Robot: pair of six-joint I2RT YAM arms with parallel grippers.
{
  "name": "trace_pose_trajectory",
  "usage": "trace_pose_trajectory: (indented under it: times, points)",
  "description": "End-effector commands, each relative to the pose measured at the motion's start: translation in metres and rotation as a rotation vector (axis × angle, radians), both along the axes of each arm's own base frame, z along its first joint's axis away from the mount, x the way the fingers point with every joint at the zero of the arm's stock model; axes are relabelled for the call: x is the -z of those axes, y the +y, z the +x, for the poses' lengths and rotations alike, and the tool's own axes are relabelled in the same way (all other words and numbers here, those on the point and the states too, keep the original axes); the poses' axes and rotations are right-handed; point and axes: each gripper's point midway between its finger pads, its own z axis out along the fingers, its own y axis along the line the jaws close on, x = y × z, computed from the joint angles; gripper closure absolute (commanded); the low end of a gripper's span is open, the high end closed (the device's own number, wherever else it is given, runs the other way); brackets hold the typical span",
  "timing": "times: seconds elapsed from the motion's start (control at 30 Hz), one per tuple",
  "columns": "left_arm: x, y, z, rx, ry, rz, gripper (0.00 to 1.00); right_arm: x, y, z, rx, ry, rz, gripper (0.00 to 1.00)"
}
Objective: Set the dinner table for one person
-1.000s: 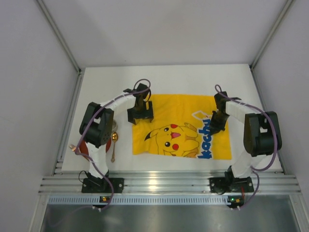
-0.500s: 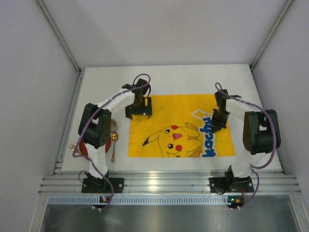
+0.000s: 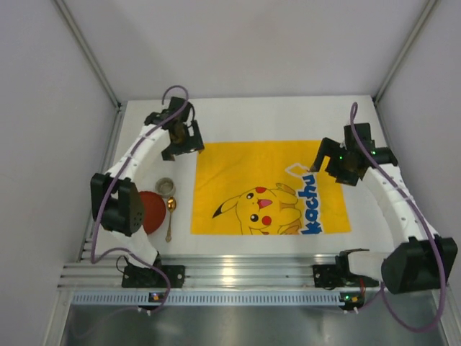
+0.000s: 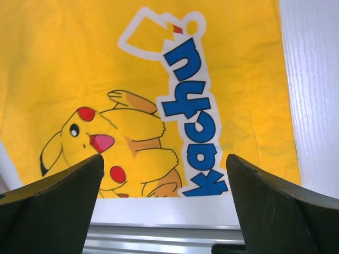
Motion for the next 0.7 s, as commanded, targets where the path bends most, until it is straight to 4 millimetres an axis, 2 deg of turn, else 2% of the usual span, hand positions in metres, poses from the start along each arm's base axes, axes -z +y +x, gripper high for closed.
trace_pose_trajectory:
  times: [0.0, 0.1, 0.13, 0.27, 0.4, 0.5, 0.67]
  points:
    - [-0.010, 0.089, -0.015, -0.237, -0.013, -0.029, 0.02, -0.028, 0.013, -0.028, -0.036, -0.068, 0.060, 0.00]
    - [-0.004, 0.117, -0.023, -0.275, -0.008, -0.052, 0.03, -0.023, 0.014, -0.045, -0.041, -0.060, 0.074, 0.00]
    - [0.003, 0.133, -0.026, -0.308, 0.001, -0.044, 0.03, -0.015, 0.012, -0.052, -0.043, -0.033, 0.070, 0.00]
    - [0.017, 0.159, -0.026, -0.299, 0.021, 0.035, 0.07, -0.009, 0.010, -0.063, -0.053, -0.014, 0.056, 0.00]
    - [0.035, 0.168, -0.024, -0.291, 0.056, 0.031, 0.16, -0.009, 0.008, -0.068, -0.056, -0.005, 0.046, 0.00]
    - [0.040, 0.166, -0.022, -0.275, 0.050, 0.007, 0.20, -0.009, 0.004, -0.071, -0.047, -0.001, 0.028, 0.00]
    - [0.063, 0.160, -0.034, -0.245, 0.100, -0.010, 0.27, -0.008, -0.001, -0.074, -0.032, 0.001, 0.006, 0.00]
